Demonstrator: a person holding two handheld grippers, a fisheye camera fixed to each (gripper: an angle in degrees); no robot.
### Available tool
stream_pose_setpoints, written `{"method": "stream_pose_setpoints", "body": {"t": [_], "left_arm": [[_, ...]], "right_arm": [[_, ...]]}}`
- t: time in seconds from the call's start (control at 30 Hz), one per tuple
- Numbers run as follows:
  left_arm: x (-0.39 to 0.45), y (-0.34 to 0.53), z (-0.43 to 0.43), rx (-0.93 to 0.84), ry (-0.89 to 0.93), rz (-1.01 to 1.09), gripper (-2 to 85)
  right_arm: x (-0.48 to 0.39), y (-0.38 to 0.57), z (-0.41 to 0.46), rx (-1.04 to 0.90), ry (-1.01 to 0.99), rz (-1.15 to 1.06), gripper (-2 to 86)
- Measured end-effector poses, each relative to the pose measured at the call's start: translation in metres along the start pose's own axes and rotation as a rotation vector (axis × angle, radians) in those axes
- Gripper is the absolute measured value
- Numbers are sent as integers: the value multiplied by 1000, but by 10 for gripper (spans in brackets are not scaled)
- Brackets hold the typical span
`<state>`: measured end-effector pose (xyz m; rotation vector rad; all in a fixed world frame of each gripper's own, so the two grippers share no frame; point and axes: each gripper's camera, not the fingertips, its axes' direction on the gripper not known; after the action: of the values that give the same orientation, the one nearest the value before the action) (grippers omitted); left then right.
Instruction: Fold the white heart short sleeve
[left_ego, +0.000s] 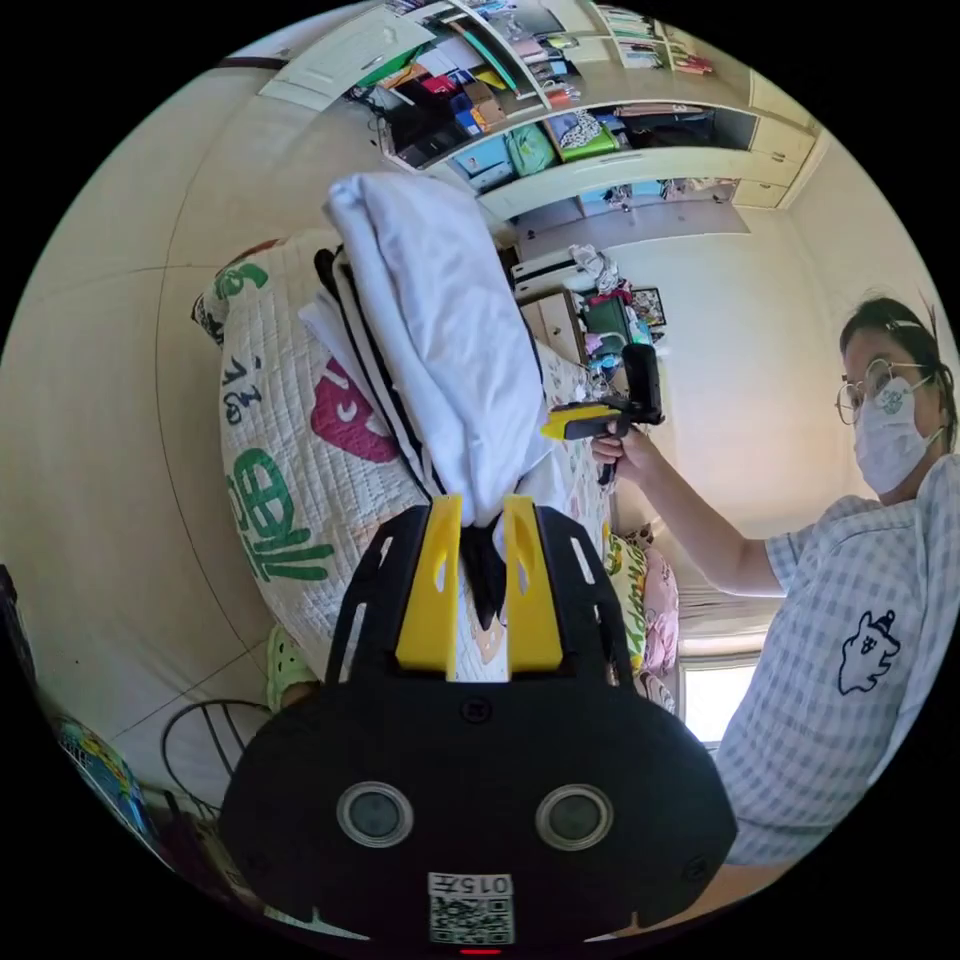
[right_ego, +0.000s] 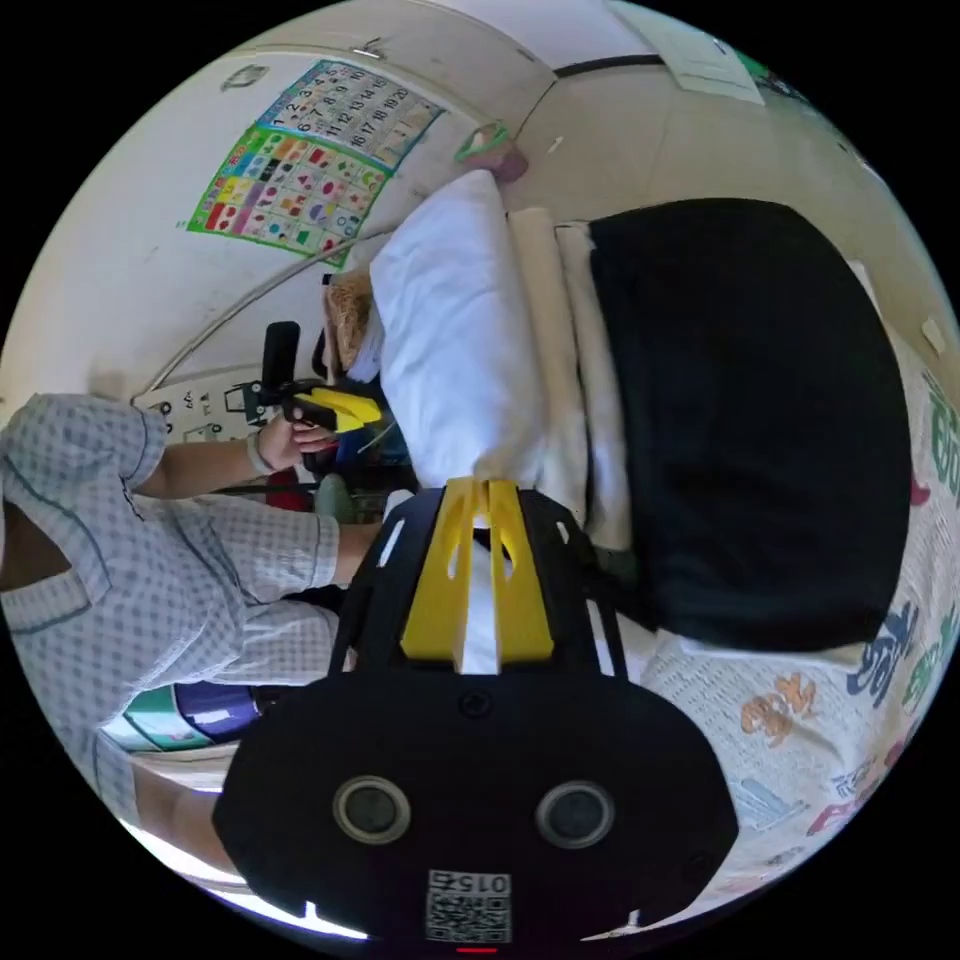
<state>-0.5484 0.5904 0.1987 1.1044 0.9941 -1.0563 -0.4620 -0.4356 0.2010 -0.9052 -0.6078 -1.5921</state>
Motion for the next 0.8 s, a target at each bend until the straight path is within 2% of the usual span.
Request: {"method": "stream_pose_setpoints", "body": {"t": [0.13, 0.27, 0.4, 0.5, 0.63, 0.7, 0.77, 0.8], "left_arm": [[6, 14, -4, 72, 48, -48, 99], [20, 29, -7, 331, 350, -123, 111], [68, 27, 6, 332, 463, -14, 69], [116, 34, 26, 248, 524, 121, 31], [184, 63, 64, 71, 554, 298, 14], [212, 79, 89, -32, 568, 358, 11], [256, 110, 139, -255, 538, 458, 8], [267, 121, 154, -313, 535, 488, 8]], "right_arm": [[-38, 11, -20, 199, -198, -121, 10], [-84, 41, -58, 487, -388, -281, 4], [-119, 87, -72, 596, -442, -364, 3], [-138, 162, -81, 738, -437, -349, 3], [-164, 310, -76, 924, -264, -152, 5], [-178, 376, -59, 938, -146, 9, 6], [-197, 456, -22, 870, -21, 249, 10], [-201, 473, -11, 848, -10, 298, 11]]}}
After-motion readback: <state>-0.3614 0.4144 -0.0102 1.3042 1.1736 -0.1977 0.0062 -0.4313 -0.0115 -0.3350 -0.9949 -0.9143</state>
